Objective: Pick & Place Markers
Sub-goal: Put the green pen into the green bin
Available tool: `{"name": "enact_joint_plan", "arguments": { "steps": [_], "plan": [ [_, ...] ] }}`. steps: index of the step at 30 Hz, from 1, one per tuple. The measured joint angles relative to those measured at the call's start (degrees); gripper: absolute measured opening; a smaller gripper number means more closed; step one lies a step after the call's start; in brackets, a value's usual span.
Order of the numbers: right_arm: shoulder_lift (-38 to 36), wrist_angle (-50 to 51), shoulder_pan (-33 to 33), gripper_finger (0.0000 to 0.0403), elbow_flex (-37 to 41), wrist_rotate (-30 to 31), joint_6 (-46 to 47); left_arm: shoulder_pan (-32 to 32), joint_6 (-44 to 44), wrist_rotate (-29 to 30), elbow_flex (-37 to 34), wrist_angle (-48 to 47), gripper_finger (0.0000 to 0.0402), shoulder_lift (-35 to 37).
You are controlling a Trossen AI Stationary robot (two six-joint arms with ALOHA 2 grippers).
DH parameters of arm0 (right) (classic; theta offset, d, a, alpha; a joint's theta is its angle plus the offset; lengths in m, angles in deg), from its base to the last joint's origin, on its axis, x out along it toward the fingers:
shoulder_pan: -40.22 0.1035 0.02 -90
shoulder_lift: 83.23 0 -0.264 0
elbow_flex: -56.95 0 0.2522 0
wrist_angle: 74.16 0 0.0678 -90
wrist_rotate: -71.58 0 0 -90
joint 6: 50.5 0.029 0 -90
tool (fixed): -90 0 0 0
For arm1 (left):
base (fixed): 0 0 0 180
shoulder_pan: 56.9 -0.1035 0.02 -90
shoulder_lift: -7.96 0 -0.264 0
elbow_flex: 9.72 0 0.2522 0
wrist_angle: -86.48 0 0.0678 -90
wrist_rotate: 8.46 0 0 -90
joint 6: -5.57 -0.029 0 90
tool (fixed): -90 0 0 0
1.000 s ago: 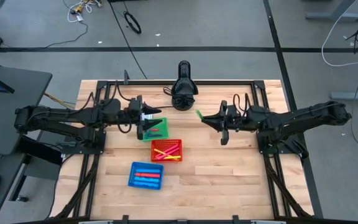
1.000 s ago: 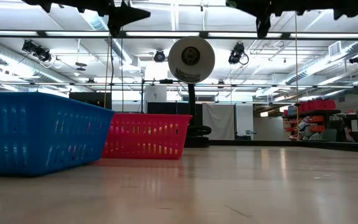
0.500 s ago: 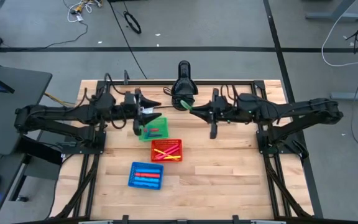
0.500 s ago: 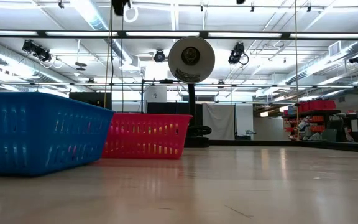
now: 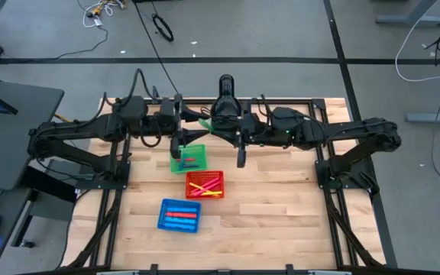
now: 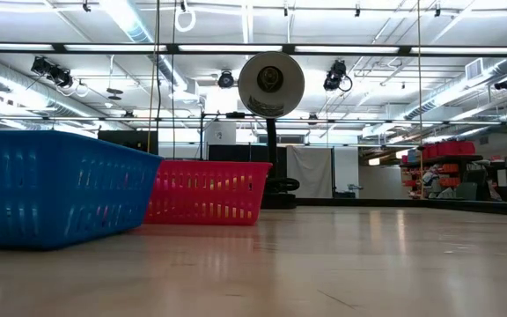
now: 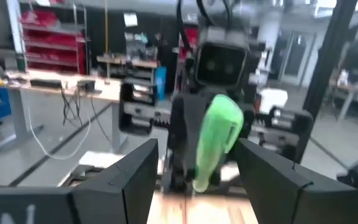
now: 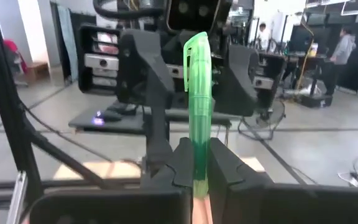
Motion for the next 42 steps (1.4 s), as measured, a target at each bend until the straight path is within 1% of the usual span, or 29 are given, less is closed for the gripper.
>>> {"name": "enact_joint_plan", "arguments": {
  "steps": [4,7,9,12,14,17,18,20,23,26,30,31,33,36,38,42],
  "plan": [
    [0.6,1.1,-0.1,0.0011,-0.5,0.0,0.0,0.0,-0.1,-0.7,2.0,-1.1,0.0223,-2.2],
    [0.6,1.3,-0.1,0.0011,-0.5,0.2,0.1,0.0,0.1,-3.9,2.5,-1.2,0.0219,-3.0],
    [0.6,1.2,-0.1,0.0011,-0.5,0.2,0.2,0.1,0.1,-5.2,2.5,-0.9,0.0208,-3.5],
    [0.6,1.1,-0.1,0.0011,-0.5,0.0,0.6,0.7,0.4,-4.6,2.4,-1.3,0.017,-3.6],
    [0.5,1.1,-0.1,0.0011,-0.5,-0.1,0.6,0.7,0.4,-3.1,2.4,-1.2,0.0131,-3.5],
    [0.5,1.0,-0.1,0.0014,-0.5,0.3,0.8,0.6,0.6,-1.8,2.4,-1.0,0.0061,-3.5],
    [0.5,0.9,-0.1,0.002,-0.5,0.4,0.9,0.6,0.7,-1.5,2.4,-0.8,0.0045,-3.5],
    [0.4,0.8,-0.1,0.0037,-0.5,0.2,0.9,0.6,1.0,-1.2,2.4,-0.7,0.0045,-3.5],
    [0.4,0.9,-0.1,0.0071,-0.5,0.2,1.5,0.6,1.8,1.0,2.4,-0.8,0.0045,-3.5],
    [-1.0,3.0,-0.2,0.0106,-0.5,0.2,1.7,-0.2,1.7,1.6,2.4,-1.3,0.0045,-3.5],
    [-6.5,10.7,-0.3,0.014,-0.4,0.2,-0.9,-1.8,1.8,0.7,2.5,-4.8,0.0045,-1.7],
    [-8.2,12.6,-0.5,0.0146,-0.3,0.2,-0.9,-2.1,1.8,0.6,2.5,-7.1,0.0045,-0.9],
    [-12.3,13.6,-0.7,0.0155,1.1,0.2,-1.1,-2.6,1.7,0.6,2.4,-10.0,0.0045,-0.6],
    [-19.6,13.5,-0.7,0.0164,5.2,0.3,-1.8,-3.6,1.7,-0.7,2.3,-17.2,0.0045,0.4],
    [-25.3,13.7,-0.8,0.0168,9.1,0.8,-0.9,-4.0,1.7,-1.4,2.5,-20.6,0.0045,0.5],
    [-37.4,14.1,-0.8,0.017,17.6,2.6,2.4,-4.4,1.5,-1.7,2.4,-31.9,0.0045,0.3]
  ]
}}
